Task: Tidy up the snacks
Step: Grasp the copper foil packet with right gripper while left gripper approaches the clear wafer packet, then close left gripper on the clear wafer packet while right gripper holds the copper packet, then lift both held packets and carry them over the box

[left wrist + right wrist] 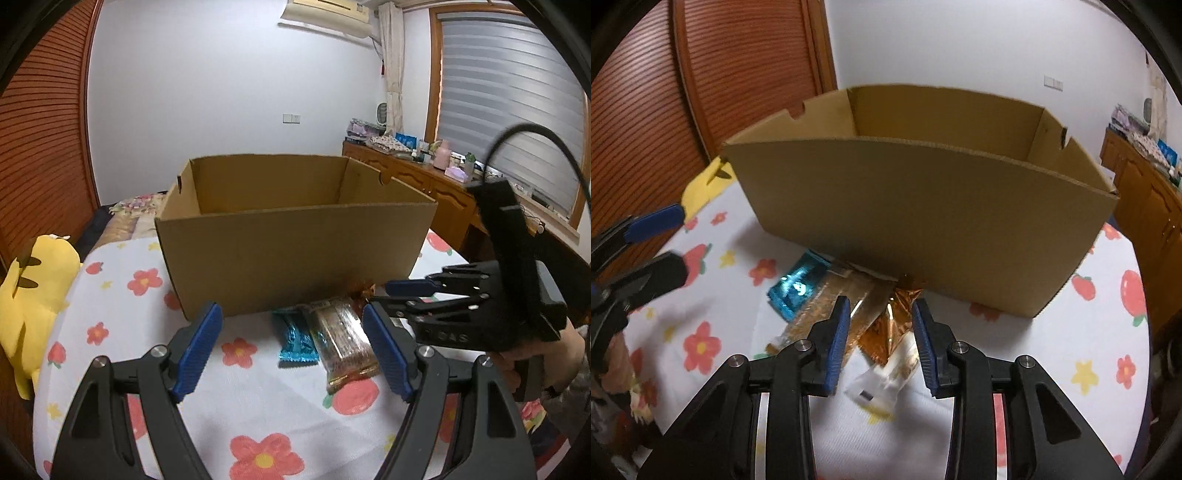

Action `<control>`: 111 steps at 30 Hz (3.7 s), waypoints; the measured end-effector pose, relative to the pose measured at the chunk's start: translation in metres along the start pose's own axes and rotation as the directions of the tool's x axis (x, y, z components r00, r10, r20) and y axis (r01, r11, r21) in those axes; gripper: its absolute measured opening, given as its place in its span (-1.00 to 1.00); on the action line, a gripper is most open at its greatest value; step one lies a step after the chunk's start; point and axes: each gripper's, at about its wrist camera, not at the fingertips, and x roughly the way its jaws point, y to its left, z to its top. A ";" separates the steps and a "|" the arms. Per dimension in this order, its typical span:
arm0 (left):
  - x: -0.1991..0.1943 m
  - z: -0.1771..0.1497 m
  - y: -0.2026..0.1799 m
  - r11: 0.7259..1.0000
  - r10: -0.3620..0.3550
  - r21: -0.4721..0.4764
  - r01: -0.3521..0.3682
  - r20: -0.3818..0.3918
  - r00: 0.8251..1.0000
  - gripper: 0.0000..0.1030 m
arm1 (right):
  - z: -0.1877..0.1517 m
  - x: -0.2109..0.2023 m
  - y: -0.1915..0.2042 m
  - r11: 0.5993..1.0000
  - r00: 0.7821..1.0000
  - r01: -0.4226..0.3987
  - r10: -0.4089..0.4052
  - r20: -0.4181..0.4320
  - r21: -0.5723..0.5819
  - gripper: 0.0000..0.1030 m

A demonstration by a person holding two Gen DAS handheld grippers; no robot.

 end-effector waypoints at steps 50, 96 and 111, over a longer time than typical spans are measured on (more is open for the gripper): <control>0.102 -0.010 -0.051 0.999 -0.030 0.007 0.033 -0.304 0.952 0.14 | -0.056 -0.043 -0.042 0.992 0.996 -0.026 0.016 0.084 0.127 -0.60; -0.008 0.033 -0.021 0.997 -0.071 -0.043 0.069 -0.042 0.997 -0.16 | -0.069 -0.055 -0.032 0.996 0.990 0.027 -0.038 0.136 0.086 -0.60; -0.024 0.084 0.002 1.000 -0.011 -0.020 0.012 0.073 0.997 -0.16 | 0.014 -0.112 -0.025 0.998 0.951 0.068 -0.067 0.303 0.009 -0.60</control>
